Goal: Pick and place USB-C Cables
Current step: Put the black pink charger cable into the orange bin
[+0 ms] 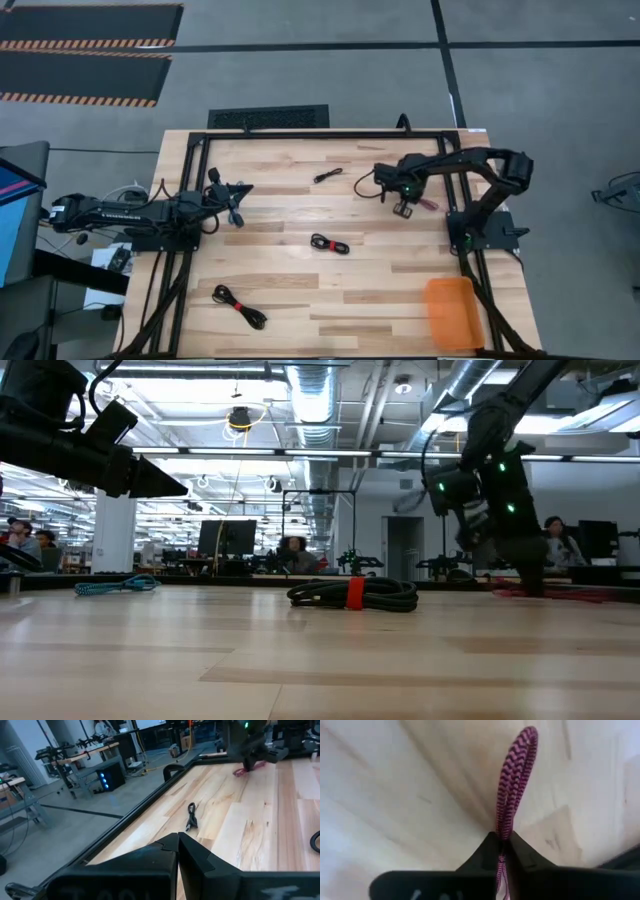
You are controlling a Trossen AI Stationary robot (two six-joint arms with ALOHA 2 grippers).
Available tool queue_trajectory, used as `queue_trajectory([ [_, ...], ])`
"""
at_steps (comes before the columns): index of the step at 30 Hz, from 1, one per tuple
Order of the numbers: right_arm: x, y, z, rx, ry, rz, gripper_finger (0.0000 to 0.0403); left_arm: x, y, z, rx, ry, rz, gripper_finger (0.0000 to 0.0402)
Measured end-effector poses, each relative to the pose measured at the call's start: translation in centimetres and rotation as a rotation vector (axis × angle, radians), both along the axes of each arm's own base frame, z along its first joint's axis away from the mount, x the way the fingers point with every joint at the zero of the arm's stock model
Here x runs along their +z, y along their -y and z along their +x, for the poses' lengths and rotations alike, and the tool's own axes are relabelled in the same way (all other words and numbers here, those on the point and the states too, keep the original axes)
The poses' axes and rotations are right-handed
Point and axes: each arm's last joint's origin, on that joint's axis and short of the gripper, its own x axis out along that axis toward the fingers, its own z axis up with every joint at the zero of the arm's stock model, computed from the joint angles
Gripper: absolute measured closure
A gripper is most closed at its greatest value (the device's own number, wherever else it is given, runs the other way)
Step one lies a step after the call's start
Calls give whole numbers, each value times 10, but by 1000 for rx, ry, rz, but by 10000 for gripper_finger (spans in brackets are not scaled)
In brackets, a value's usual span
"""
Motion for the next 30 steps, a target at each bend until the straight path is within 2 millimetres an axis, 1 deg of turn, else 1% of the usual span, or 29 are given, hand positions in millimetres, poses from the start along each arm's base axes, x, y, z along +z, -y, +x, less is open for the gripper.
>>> queue_trajectory([
  [3,21,-6,13,-55,112,-44,372,0,0,0,3,0,1,401],
  [6,51,-19,22,-144,265,-93,385,0,0,0,4,0,1,401],
  [9,78,-48,21,-220,417,-90,394,0,0,0,4,-2,0,401],
  [12,97,-79,10,-295,501,-66,392,-1,0,0,-2,-9,-2,401],
  [15,108,-108,-10,-396,487,-29,386,-2,0,0,-5,-14,-17,401],
  [18,114,-134,-32,-510,397,17,385,-4,0,-1,-2,-15,-38,401],
  [21,117,-158,-51,-570,306,57,387,-4,0,-1,1,-14,-49,401],
  [26,119,-197,-71,-622,207,183,384,-4,0,-1,5,-10,-48,401],
  [30,117,-220,-89,-672,129,174,385,-3,0,-1,20,-13,-37,401],
])
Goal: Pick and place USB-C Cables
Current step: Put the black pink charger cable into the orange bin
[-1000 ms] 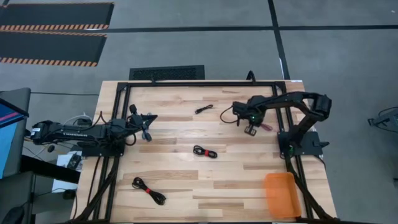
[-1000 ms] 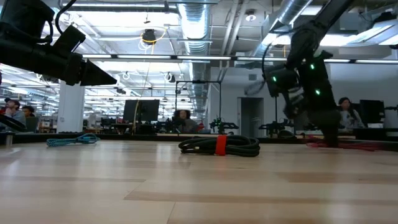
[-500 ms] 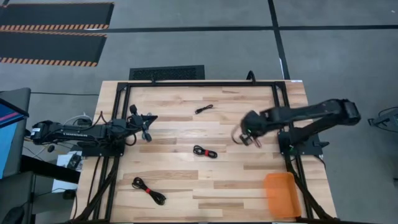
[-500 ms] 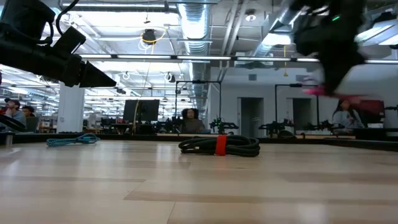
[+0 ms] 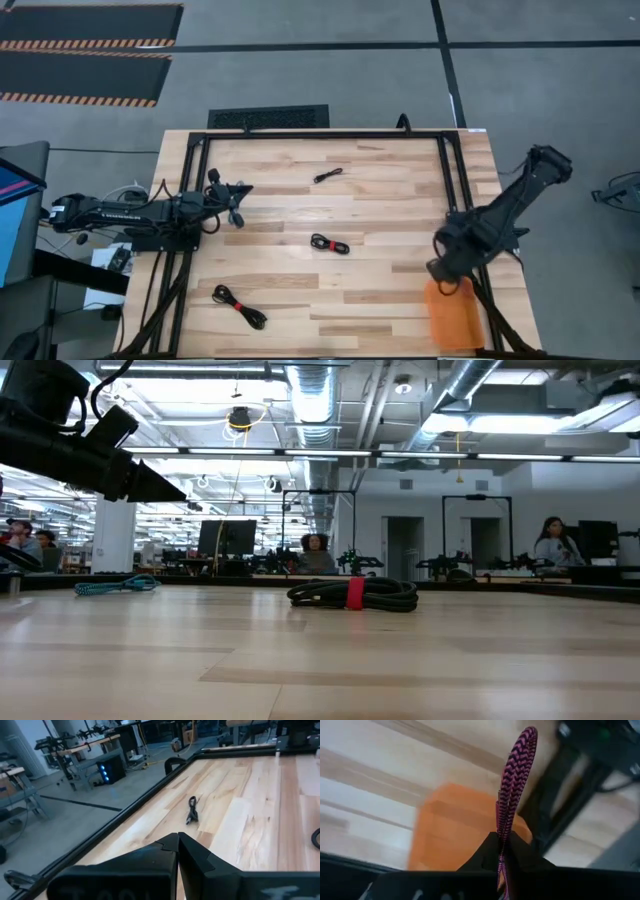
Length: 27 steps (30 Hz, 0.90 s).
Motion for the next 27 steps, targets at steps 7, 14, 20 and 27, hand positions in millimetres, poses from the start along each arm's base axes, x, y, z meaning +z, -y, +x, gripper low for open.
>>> queue_trajectory([
  [7,-4,-30,-14,-39,-19,47,382,0,0,0,2,0,0,401],
  [14,-17,-60,-3,14,5,144,378,0,0,0,4,8,-12,401],
  [20,-33,-70,1,87,-93,140,355,0,0,0,9,22,-35,401],
  [27,-33,-66,8,82,-82,142,311,1,0,0,6,28,-25,401],
])
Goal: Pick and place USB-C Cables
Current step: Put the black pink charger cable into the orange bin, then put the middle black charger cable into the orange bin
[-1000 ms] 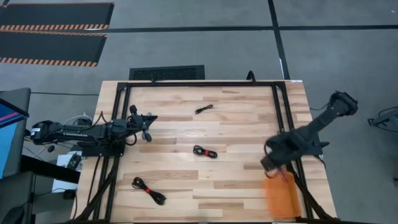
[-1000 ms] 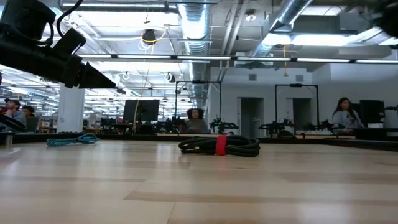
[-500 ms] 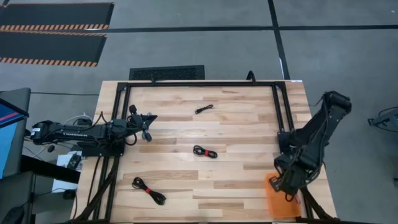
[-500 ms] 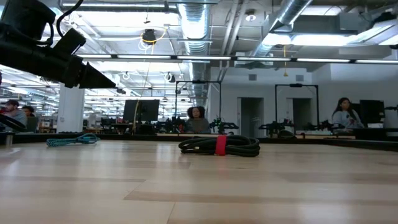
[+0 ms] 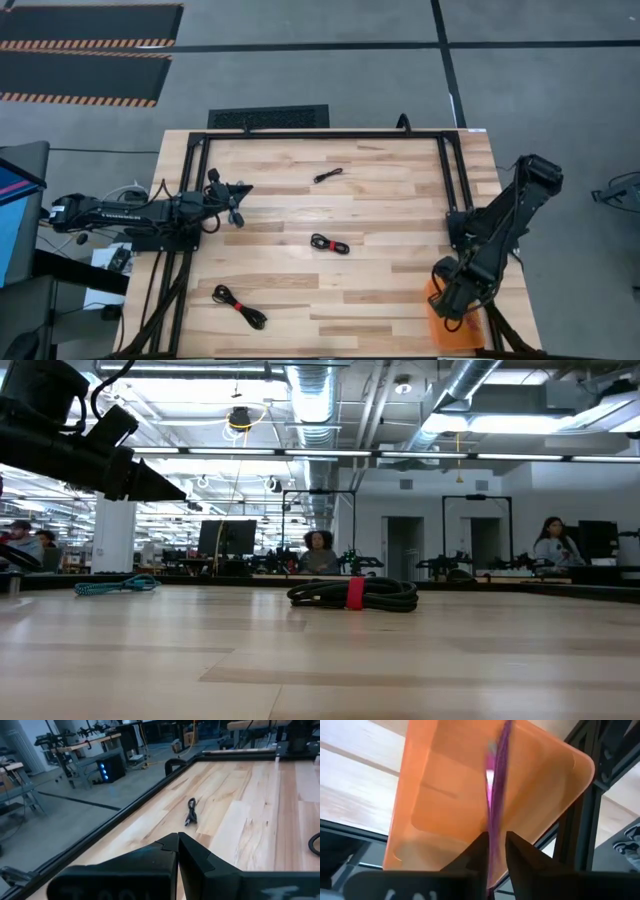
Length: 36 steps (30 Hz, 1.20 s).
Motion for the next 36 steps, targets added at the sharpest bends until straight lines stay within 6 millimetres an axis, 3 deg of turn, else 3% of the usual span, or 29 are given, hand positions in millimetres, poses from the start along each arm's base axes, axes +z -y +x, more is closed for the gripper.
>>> queue_trajectory([
  [7,1,2,4,17,22,22,286,3,1,1,-52,21,14,401],
  [23,1,3,7,11,34,33,285,3,1,1,-57,22,13,401],
  [36,3,35,57,178,339,65,285,3,1,1,-57,22,15,401],
])
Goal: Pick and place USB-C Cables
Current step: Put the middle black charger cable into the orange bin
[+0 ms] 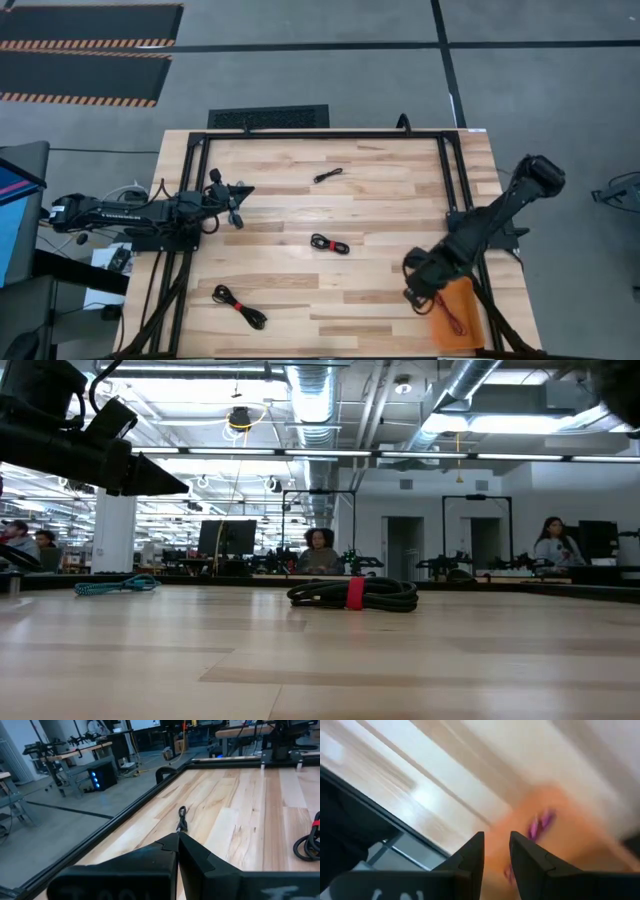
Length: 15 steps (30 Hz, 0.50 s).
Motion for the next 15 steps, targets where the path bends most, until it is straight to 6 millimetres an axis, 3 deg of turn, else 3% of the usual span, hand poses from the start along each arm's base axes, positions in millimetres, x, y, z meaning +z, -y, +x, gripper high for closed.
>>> queue_trajectory([
  [10,5,50,56,103,411,-143,285,0,0,0,1,2,-6,401],
  [15,7,70,96,266,749,-386,285,-1,0,0,2,3,-21,401],
])
